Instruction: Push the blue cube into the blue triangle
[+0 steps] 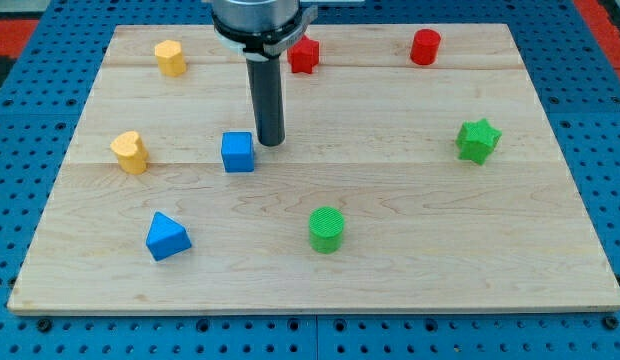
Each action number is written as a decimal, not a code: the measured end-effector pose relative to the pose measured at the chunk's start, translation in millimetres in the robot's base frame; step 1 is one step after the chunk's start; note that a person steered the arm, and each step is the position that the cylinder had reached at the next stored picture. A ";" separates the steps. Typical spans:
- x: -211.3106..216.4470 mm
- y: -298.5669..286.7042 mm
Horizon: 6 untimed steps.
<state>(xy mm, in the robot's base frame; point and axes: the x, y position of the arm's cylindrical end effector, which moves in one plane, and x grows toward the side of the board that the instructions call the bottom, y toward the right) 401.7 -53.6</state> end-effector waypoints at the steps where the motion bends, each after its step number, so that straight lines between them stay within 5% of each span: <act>1: 2.8 -37.2; 4: 85.3 -75.9; 6: 9.2 -54.6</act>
